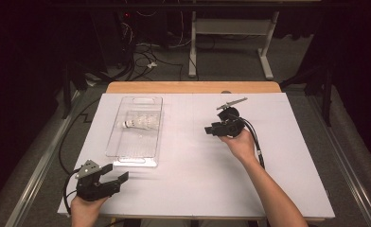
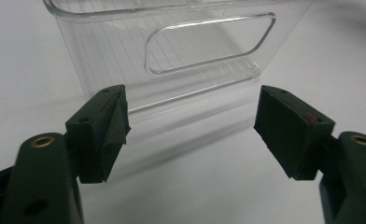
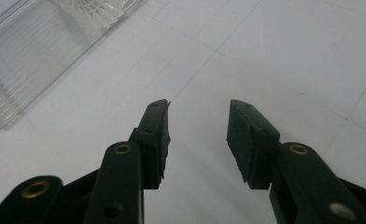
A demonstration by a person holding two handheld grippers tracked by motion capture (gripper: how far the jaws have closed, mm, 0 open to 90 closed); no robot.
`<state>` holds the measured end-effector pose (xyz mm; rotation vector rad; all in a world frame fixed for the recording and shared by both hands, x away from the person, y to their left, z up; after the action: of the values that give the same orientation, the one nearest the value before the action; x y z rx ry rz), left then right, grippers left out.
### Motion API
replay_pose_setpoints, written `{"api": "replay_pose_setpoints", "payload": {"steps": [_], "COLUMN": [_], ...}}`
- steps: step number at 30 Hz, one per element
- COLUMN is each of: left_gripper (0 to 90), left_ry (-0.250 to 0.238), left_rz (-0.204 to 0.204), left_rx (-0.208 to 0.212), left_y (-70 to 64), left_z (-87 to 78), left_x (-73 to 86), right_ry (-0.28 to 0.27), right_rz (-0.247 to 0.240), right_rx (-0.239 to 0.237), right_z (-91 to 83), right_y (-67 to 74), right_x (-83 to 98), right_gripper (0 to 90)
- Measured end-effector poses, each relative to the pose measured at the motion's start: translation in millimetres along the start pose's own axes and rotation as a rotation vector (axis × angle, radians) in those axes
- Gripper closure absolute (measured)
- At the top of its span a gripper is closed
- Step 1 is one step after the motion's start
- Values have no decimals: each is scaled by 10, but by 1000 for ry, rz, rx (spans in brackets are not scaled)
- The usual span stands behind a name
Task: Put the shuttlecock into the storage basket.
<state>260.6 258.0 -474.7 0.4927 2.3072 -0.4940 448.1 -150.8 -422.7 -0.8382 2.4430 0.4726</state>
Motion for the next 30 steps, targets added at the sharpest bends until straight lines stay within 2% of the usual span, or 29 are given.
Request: {"api": "replay_pose_setpoints", "payload": {"steps": [30], "left_gripper": [270], "left_ry": [-1], "left_rz": [-4], "left_rx": [-12], "left_y": [6], "left_z": [-10], "left_x": [3], "right_ry": [-27], "right_rz": [37], "right_rx": [0], "right_z": [-125], "right_y": [-143], "right_x": [224], "right_gripper": [581]}}
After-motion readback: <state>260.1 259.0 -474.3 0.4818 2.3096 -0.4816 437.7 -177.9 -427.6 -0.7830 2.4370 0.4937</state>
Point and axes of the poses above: each handheld gripper's, and its own axes: z roughly forward along the jaws, x roughly out of its underside, y roughly to its left, the point moved 1 cm from there along z, roughly forward along the jaws, and after that the axes turned 6 degrees about y, right-handed, at the moved point
